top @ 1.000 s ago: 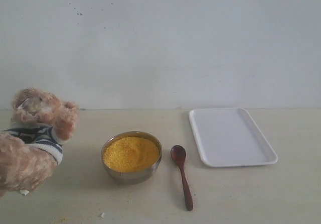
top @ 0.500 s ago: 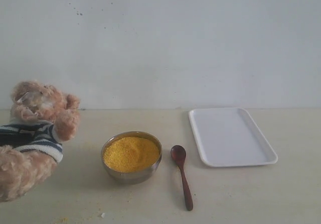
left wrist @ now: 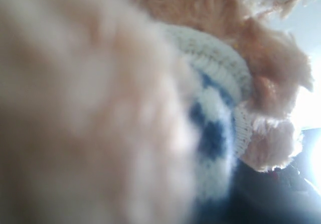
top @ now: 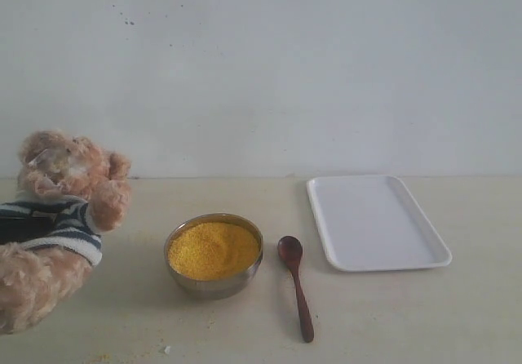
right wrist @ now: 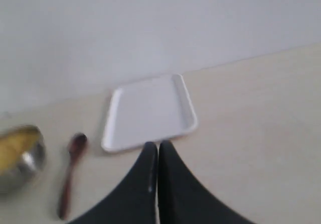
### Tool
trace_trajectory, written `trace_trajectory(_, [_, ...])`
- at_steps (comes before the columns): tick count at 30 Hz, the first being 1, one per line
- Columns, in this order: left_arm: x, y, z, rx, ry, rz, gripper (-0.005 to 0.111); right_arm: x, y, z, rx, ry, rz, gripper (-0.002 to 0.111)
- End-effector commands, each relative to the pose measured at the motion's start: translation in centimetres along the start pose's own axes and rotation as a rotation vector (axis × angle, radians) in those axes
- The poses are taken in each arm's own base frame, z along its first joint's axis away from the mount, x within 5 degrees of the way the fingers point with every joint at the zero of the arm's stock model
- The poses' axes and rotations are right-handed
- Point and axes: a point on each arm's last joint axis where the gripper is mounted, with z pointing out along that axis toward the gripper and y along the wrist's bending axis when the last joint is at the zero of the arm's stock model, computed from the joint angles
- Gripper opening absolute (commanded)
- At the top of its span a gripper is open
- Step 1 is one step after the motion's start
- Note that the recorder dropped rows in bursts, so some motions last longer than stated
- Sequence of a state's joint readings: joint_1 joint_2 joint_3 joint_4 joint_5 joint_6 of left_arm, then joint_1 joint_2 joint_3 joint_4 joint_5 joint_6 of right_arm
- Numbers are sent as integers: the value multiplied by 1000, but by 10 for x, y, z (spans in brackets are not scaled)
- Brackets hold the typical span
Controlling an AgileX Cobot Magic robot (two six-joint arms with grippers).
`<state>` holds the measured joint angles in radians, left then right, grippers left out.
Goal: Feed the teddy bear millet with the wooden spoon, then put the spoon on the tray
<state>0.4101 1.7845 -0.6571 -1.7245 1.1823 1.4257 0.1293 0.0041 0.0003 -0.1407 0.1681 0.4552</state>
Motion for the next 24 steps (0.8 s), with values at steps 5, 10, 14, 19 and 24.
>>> trace_trajectory(5, [0, -7, 0, 44, -14, 81, 4, -40, 15, -11, -318, -381, 639, 0])
trace_trajectory(10, [0, -7, 0, 44, -14, 81, 4, -52, 15, -18, -406, -514, 733, 0])
trace_trajectory(14, [0, -7, 0, 43, -15, 119, 4, -94, 33, -57, -897, -752, 937, 0])
trace_trajectory(19, [0, -7, 0, 43, -15, 155, 4, -176, 86, -89, -816, -936, 124, 0])
trace_trajectory(24, [0, -7, 0, 43, -15, 155, 4, -225, 102, -10, -381, -602, -415, 0])
